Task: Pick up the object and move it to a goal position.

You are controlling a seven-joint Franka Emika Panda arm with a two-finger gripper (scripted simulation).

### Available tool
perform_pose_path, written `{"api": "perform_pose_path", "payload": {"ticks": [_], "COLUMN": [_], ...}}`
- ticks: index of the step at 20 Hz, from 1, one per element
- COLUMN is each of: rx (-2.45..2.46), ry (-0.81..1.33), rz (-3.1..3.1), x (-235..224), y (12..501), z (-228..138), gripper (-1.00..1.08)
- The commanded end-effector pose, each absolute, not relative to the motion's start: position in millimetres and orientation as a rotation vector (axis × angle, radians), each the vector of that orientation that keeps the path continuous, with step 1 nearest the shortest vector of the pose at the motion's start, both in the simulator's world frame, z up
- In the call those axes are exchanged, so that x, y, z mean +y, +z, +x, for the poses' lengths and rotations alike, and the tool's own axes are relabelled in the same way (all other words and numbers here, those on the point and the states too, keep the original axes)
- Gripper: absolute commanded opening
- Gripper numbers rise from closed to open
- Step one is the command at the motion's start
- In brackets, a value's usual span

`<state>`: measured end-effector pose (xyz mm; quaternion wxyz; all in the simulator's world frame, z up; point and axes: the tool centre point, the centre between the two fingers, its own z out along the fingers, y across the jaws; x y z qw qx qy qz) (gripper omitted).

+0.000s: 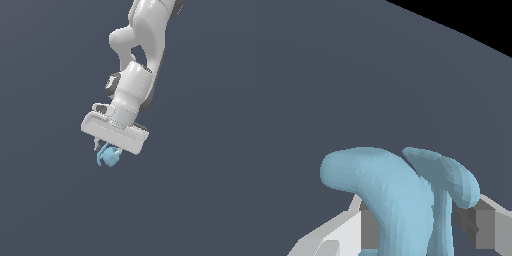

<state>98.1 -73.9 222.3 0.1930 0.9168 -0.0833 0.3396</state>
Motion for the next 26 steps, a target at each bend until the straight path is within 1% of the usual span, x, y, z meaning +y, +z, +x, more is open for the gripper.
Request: {"api": "perform_pose_path", "payload": {"ticks": [1,15,26], "rx": [-0.26,-0.425,-0.565], "ry": [0.998,1.257,1.439], "rz": [2.531,2.239,1.953], "x": [-73.6,-68.3,-59.4], "y": [236.4,328.1,405.3], "z": [103.2,121.8,118.6], "gripper": [-1.0,-1.0,-1.0]}}
